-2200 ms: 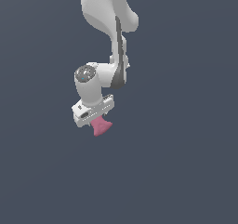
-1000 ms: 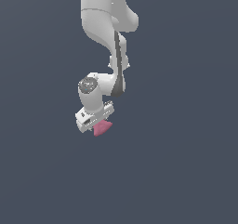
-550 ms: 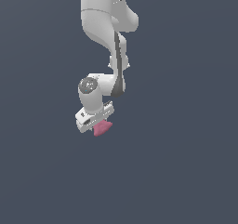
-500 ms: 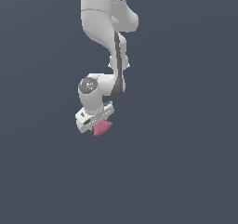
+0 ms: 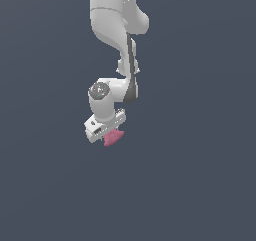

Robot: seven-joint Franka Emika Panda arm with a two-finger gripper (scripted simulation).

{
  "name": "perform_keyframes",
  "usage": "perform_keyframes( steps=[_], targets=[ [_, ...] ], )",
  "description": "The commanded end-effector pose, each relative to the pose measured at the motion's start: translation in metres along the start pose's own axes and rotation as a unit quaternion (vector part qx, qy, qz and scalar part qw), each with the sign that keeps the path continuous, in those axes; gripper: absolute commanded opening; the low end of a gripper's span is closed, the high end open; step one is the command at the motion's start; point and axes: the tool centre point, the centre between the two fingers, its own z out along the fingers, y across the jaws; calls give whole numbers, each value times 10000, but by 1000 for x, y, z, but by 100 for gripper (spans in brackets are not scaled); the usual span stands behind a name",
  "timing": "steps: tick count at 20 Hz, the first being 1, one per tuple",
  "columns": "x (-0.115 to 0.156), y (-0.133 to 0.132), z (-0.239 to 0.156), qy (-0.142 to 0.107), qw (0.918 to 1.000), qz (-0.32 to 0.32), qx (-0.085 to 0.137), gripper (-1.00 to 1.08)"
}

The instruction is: Pick up the object and move it to a goal position.

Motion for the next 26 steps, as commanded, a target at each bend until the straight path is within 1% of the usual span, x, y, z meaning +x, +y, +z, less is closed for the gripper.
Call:
perform_keyframes(
  steps=[1,7,18,22,26],
  targets=[
    [11,-11,-5,4,10000,-8,-2,-100],
    [49,-51,-22,2,10000,-9,-2,-100],
    [143,-146,-65,-1,10000,-8,1,-100],
    [169,-169,-76,-1,10000,-8,4,-100],
    [186,-184,-83,-1,10000,-8,4,-100]
  ],
)
